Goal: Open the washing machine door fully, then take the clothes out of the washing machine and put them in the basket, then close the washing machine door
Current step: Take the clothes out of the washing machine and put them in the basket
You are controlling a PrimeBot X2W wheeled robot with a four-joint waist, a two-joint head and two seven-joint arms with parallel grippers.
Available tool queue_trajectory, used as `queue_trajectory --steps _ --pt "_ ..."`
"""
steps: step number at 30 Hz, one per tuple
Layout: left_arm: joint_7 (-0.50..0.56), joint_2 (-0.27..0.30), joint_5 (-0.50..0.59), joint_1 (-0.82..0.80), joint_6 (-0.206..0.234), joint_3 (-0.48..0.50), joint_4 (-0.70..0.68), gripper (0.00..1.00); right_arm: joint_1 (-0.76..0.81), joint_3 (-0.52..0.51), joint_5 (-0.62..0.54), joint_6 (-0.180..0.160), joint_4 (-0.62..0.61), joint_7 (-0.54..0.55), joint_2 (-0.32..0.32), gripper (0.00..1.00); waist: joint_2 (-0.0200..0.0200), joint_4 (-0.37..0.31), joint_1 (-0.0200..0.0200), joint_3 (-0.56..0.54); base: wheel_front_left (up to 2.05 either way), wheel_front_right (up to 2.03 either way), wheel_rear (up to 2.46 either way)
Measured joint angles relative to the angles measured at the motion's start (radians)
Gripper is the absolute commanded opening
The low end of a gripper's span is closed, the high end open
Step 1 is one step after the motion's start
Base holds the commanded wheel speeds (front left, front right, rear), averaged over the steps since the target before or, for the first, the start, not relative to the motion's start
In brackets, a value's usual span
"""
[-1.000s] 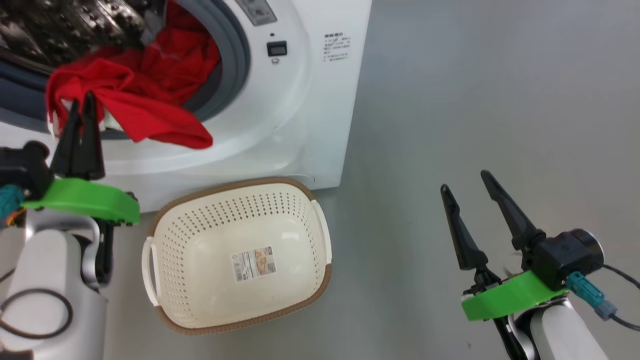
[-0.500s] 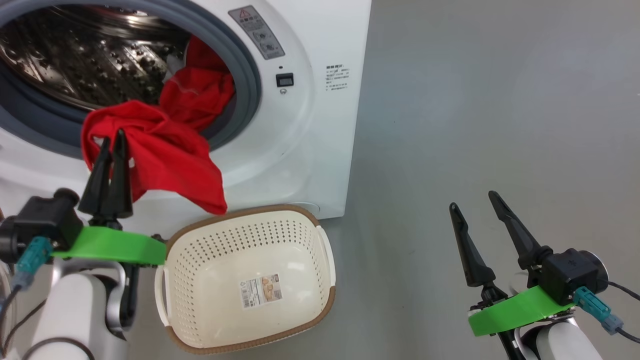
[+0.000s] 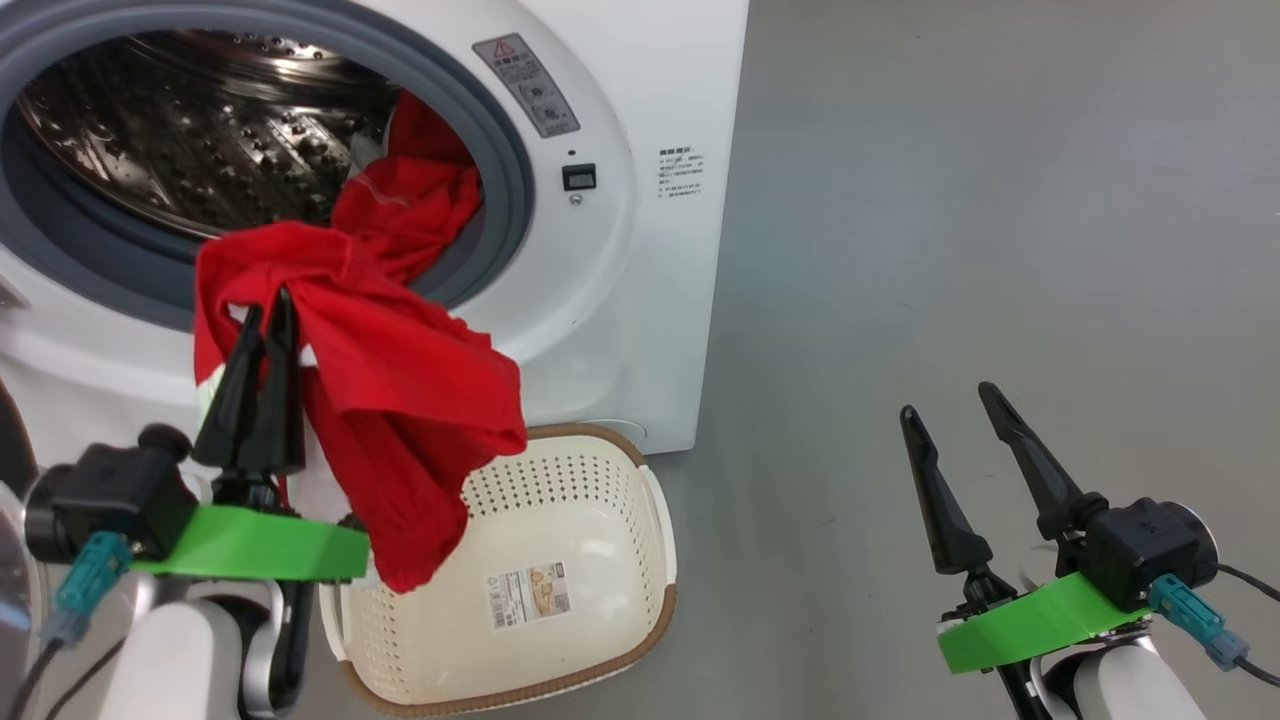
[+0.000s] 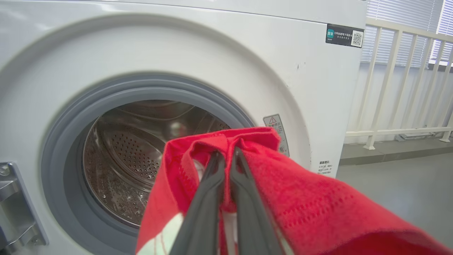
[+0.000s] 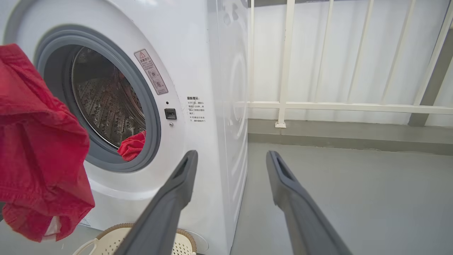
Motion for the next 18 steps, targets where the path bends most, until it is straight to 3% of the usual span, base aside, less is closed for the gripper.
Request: queue_trajectory --steps 8,18 --pt "-0.002 -0.016 -0.017 0.020 0.007 -0.021 0.048 0.00 0.000 0.001 0.000 0.000 -0.007 0.000 0.000 1.00 0.0000 -0.005 0.0000 0.035 0.00 0.00 0.00" --pt "0.011 -0.031 -0.043 -0.049 0.015 -0.035 0.240 0.00 -0.009 0.002 0.000 0.000 -0.009 0.000 0.000 1.00 0.0000 -0.009 0.0000 0.110 0.00 0.00 0.00"
